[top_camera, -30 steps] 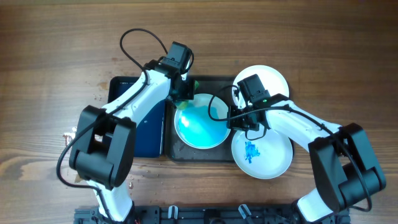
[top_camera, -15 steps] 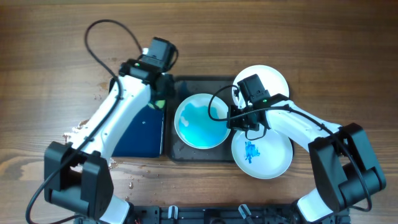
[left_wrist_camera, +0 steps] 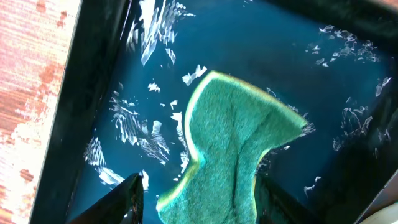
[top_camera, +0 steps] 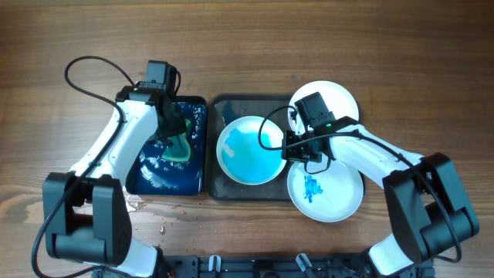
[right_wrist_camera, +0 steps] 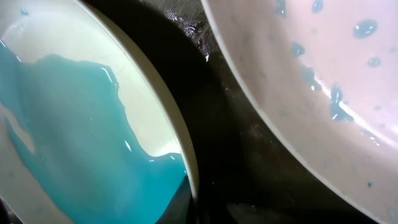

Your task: Clean dirty plates on tray and stack at the side

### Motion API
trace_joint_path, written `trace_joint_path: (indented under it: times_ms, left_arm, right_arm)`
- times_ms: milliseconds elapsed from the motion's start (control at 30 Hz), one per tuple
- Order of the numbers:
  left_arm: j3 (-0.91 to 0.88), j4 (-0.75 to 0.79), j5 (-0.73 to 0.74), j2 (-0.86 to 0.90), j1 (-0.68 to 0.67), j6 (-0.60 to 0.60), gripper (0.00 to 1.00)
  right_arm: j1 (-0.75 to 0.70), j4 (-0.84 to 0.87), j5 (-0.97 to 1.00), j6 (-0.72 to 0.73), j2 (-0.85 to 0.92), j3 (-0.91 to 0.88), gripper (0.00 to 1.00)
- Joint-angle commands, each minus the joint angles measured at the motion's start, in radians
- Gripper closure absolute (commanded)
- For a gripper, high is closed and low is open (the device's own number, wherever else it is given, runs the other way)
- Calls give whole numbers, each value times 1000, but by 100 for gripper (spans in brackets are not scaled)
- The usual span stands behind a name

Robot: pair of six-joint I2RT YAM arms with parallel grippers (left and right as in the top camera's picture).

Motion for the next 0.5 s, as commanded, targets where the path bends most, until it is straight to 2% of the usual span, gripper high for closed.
trace_joint_path:
  times_ms: [0,300,400,433,467]
  left_arm:
    - [40,-32,5,-49,2,-18,48]
    - [66,-76,126,-324,2,-58,49]
    - [66,-92,125,-334,5,-75,60]
    - [66,-92,125,-334,6,-82,59]
    - [66,-91,124,-334,15,-106,50]
  right_arm:
    - [-5,-13,51,1,35,-24,96]
    - [-4,18,5,-75,29,12,95]
    - [-2,-20,0,-121,25,66,95]
    - [-2,-42,0,-143,25,88,95]
    - [-2,-84,11,-173,25,122,95]
